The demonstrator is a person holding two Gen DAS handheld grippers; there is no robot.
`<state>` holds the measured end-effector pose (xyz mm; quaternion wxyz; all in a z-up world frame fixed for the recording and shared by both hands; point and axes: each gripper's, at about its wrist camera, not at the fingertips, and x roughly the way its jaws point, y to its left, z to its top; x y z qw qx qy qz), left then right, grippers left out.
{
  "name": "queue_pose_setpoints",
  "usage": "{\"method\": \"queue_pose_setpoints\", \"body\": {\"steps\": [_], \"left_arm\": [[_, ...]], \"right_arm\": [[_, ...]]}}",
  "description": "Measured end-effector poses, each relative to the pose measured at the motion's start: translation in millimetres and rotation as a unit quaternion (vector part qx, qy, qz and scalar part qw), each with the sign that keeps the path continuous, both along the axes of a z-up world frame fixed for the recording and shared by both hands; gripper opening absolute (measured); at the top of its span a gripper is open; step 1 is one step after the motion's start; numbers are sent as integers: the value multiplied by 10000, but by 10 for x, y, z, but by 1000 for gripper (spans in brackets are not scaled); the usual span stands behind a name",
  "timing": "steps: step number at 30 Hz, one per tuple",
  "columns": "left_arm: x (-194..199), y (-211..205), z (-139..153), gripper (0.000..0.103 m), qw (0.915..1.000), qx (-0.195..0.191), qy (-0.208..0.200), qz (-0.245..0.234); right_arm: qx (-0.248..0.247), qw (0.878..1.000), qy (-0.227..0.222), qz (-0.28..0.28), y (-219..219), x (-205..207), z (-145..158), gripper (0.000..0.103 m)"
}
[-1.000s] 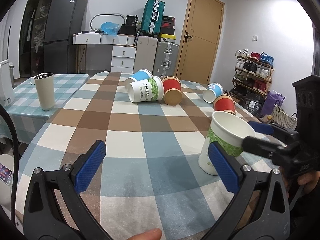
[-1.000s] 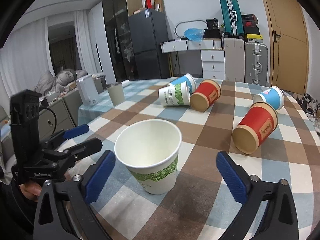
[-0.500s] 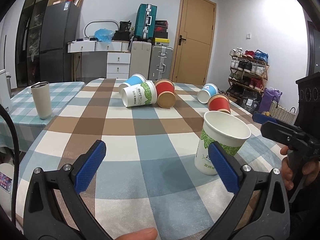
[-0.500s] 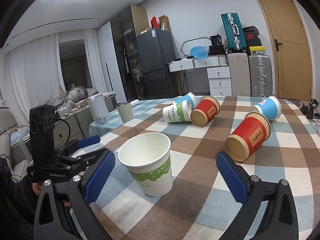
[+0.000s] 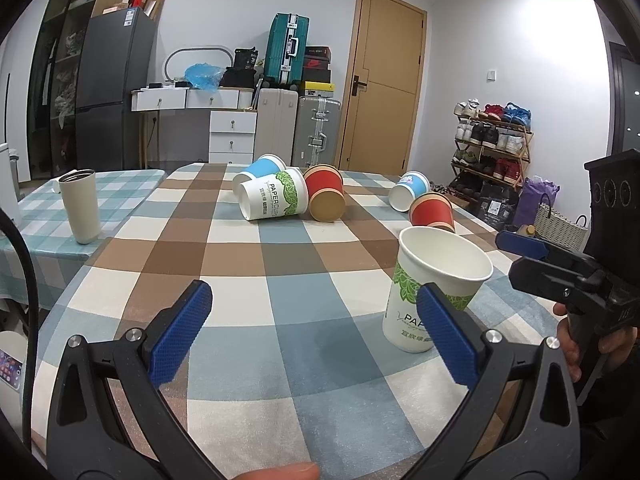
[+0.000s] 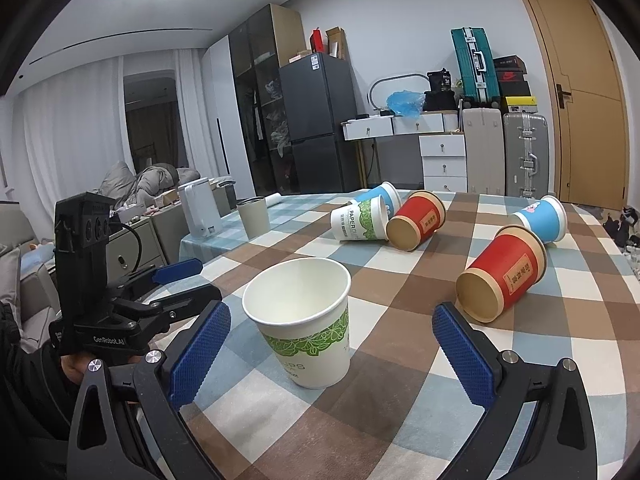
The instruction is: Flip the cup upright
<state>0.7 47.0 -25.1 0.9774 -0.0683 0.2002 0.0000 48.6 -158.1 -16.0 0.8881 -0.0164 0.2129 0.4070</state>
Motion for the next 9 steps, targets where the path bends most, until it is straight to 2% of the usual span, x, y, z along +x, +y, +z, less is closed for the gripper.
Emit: {"method": "queue_pose_setpoints", "body": {"steps": [9], "left_arm": [[-103, -50, 36, 102, 9999, 39, -126, -15]], "right_arm": [[-42, 10000, -35, 17, 24, -10, -6, 103]]}}
